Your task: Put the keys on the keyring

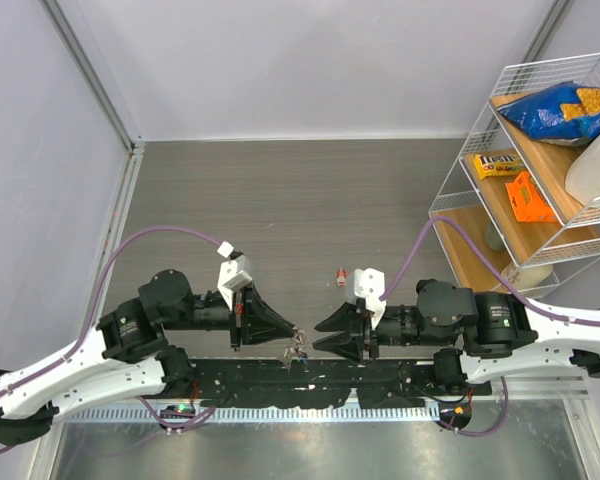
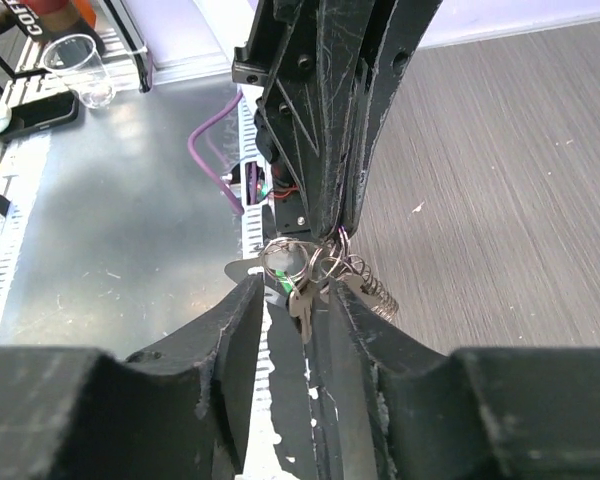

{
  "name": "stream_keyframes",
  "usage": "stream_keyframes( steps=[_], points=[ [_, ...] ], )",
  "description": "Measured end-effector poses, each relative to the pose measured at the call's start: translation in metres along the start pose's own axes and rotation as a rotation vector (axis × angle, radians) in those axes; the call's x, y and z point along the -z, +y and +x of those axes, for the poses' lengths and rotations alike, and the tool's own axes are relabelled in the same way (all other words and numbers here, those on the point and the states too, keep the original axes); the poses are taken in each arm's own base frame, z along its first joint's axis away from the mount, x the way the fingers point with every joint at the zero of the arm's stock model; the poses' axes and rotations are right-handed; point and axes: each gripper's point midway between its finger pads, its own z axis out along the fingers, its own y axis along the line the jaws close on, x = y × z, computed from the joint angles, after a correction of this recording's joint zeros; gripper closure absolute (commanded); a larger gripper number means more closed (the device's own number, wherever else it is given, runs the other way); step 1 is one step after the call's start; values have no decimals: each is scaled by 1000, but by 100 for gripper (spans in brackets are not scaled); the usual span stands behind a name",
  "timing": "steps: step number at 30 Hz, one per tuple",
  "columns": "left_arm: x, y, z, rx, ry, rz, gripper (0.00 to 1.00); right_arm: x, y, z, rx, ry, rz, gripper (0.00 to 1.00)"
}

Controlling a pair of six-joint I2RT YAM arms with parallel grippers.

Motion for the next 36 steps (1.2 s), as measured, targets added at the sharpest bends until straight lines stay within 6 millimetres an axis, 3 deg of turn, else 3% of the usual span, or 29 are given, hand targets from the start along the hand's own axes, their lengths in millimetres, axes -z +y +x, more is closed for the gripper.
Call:
stream_keyframes(
  steps=[6, 25, 36],
  points=[
    [1, 0, -1, -3, -6, -1, 100, 2, 0, -6, -1, -23, 2, 60],
    [8, -7, -7, -19, -36, 14, 100, -24, -6, 17, -26, 67, 48, 64],
    [12, -9, -10, -29, -54, 16, 100, -21, -1, 7, -100, 31, 35, 64]
  ],
)
